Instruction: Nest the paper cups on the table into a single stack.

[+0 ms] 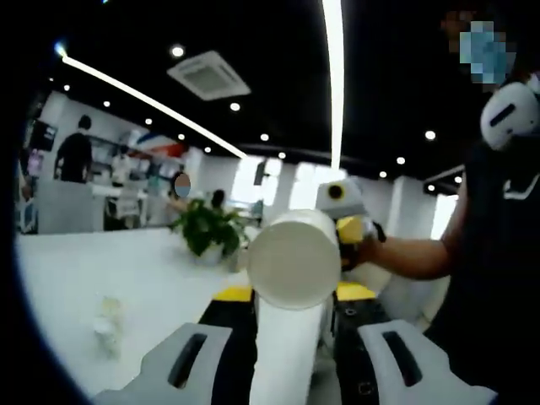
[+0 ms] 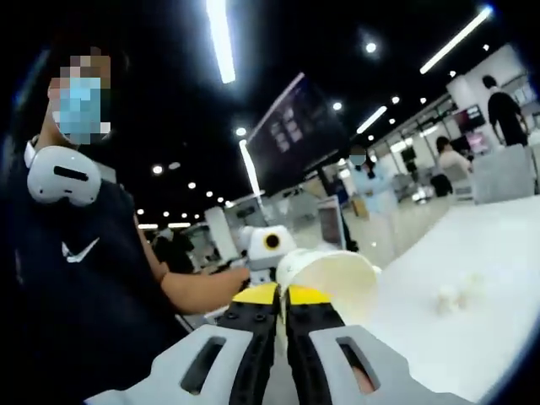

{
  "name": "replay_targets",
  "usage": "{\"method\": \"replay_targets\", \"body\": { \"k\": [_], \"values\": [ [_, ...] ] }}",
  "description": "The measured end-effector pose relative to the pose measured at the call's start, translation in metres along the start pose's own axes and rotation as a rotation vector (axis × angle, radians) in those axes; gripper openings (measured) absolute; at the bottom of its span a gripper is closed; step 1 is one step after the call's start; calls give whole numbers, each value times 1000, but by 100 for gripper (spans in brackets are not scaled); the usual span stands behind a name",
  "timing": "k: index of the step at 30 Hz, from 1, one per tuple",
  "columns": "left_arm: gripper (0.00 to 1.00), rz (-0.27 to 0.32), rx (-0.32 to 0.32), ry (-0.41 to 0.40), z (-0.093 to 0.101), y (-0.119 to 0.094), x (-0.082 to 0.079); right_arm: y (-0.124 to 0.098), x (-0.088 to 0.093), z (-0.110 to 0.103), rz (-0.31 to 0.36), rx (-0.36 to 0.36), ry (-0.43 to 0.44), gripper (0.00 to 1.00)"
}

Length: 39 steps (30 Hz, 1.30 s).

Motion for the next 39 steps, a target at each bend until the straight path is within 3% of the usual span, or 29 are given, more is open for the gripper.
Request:
{"method": "replay_targets", "body": {
  "k": [2,3,7,10,13,15,18,22,25,29,35,39],
  "values": [
    [19,5,-9,-7,-2,-2,-1,1,0,-2,-3,-10,-4,0],
    [20,5,-12,-13,-3,-2,-1,2,-1,-3,-4,-12,-4,0],
    [51,6,-90,-1,-13,-3,-1,3,-3,-3,-16,-15,-11,0],
    [68,4,-158,6,-24,-7,0,4,-6,-1,-29,7,-32,0],
    [91,7,-274,53,-42,-12,1,4,-5,5,-82,51,-84,0],
    [98,-30,-326,73,-50,-16,8,4,-4,7,-130,66,-117,0],
    [98,-113,-424,115,-63,-26,28,3,-4,16,-226,139,-194,0],
    [98,-104,-564,105,-80,-46,49,4,-13,18,-296,157,-263,0],
    [98,-45,-625,115,-85,-61,64,6,-22,23,-347,177,-323,0],
    [98,-115,-705,78,-87,-82,103,9,-31,31,-452,191,-390,0],
    [98,-133,-734,112,-75,-99,121,17,-42,36,-560,179,-445,0],
    [98,-145,-712,105,-67,-105,131,19,-42,47,-709,207,-517,0]
  ]
}}
Point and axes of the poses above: the point that each gripper's makers call its tool centre point, and the gripper's own axes: y roughly forward along the fingers, z roughly to its right, x roughly out of its underside, the point moved 2 cm from there along -y, roughly backward along the fingers, and after that the axes turned 6 degrees about -y, right-handed, at the moved point
